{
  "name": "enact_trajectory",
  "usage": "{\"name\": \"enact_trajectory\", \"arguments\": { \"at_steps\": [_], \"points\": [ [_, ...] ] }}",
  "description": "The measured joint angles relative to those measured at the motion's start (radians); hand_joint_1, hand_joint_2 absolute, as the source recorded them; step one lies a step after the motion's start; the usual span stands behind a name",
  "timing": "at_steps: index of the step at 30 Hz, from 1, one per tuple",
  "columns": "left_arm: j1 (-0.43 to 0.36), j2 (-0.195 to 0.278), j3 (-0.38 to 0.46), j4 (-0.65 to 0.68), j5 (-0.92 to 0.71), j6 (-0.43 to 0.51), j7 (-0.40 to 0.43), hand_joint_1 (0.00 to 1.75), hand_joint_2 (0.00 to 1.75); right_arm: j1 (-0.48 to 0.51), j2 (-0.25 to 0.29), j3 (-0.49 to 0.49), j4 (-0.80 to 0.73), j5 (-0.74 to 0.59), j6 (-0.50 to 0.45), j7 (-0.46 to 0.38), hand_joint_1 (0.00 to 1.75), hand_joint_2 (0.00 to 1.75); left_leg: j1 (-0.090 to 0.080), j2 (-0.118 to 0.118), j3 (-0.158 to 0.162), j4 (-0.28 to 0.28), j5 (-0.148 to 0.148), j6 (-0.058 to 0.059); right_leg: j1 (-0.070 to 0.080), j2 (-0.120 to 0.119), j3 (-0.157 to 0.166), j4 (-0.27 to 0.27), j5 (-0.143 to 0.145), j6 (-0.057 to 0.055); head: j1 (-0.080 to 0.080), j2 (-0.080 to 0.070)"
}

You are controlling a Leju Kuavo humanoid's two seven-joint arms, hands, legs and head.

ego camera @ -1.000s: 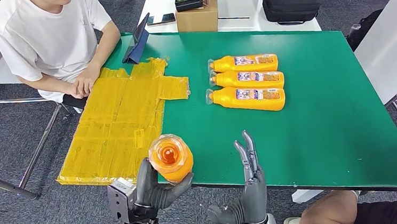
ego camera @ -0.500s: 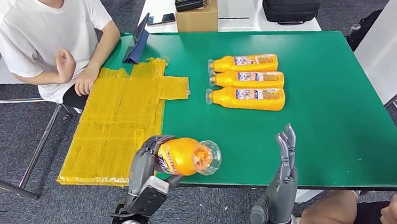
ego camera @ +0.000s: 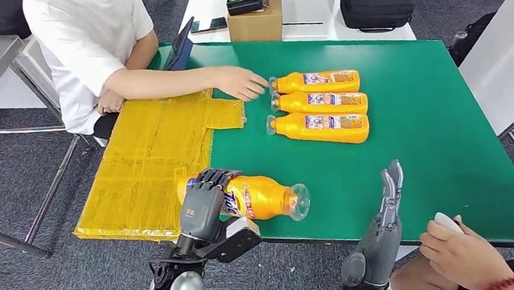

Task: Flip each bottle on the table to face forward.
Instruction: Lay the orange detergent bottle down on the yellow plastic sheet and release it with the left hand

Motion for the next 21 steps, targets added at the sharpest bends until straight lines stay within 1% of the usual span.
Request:
{"name": "enact_trajectory", "arguments": {
  "at_steps": [4, 7, 10, 12, 16, 20, 21],
  "points": [
    [-0.088, -0.001, 0.003, 0.119, -0.137, 0.048, 0.064, 1.75, 1.75, -0.001, 0.001, -0.016, 0.023, -0.019, 0.042, 0.0, 0.0, 0.0, 0.0, 0.0, 0.0, 0.0, 0.001, 0.0, 0.0, 0.0, 0.0, 0.0, 0.0, 0.0, 0.0, 0.0],
    [-0.122, -0.003, 0.012, 0.182, -0.17, 0.072, 0.084, 1.75, 1.75, 0.0, 0.002, -0.021, 0.034, -0.021, 0.053, 0.0, 0.0, 0.0, 0.0, 0.0, 0.0, 0.0, 0.001, 0.0, 0.0, 0.0, 0.0, 0.0, 0.0, 0.0, 0.0, 0.0],
    [-0.168, -0.008, 0.028, 0.254, -0.193, 0.069, 0.1, 1.75, 1.75, 0.0, 0.002, -0.022, 0.037, -0.022, 0.054, 0.0, 0.0, 0.0, 0.0, -0.001, -0.001, 0.0, 0.001, 0.0, 0.0, 0.0, -0.001, 0.0, 0.0, 0.0, 0.0, 0.0],
    [-0.213, -0.011, 0.038, 0.316, -0.222, 0.044, 0.116, 1.75, 1.75, 0.0, 0.002, -0.025, 0.039, -0.025, 0.068, 0.0, 0.0, 0.0, 0.0, -0.001, -0.001, 0.0, 0.001, 0.0, 0.0, -0.001, -0.001, 0.0, 0.0, 0.0, 0.0, 0.0],
    [-0.27, -0.019, 0.05, 0.407, -0.215, -0.063, 0.121, 1.75, 1.75, 0.001, 0.005, -0.047, 0.045, -0.028, 0.12, 0.0, 0.0, 0.0, 0.0, 0.0, -0.001, 0.0, 0.001, 0.0, 0.0, 0.0, -0.001, 0.0, 0.0, 0.0, 0.0, 0.0],
    [-0.32, -0.027, 0.056, 0.494, -0.212, -0.117, 0.132, 1.75, 1.75, 0.0, 0.011, -0.07, 0.06, -0.048, 0.155, 0.0, 0.0, 0.0, 0.0, 0.0, -0.001, 0.0, 0.001, 0.001, 0.0, 0.0, -0.001, 0.0, 0.0, 0.0, 0.0, 0.0],
    [-0.336, -0.027, 0.057, 0.52, -0.217, -0.128, 0.14, 1.71, 1.75, -0.001, 0.014, -0.075, 0.065, -0.055, 0.162, 0.0, 0.0, 0.0, 0.0, 0.0, -0.001, 0.0, 0.001, 0.001, 0.0, 0.0, 0.0, 0.001, 0.0, 0.0, 0.0, 0.0]
  ]
}}
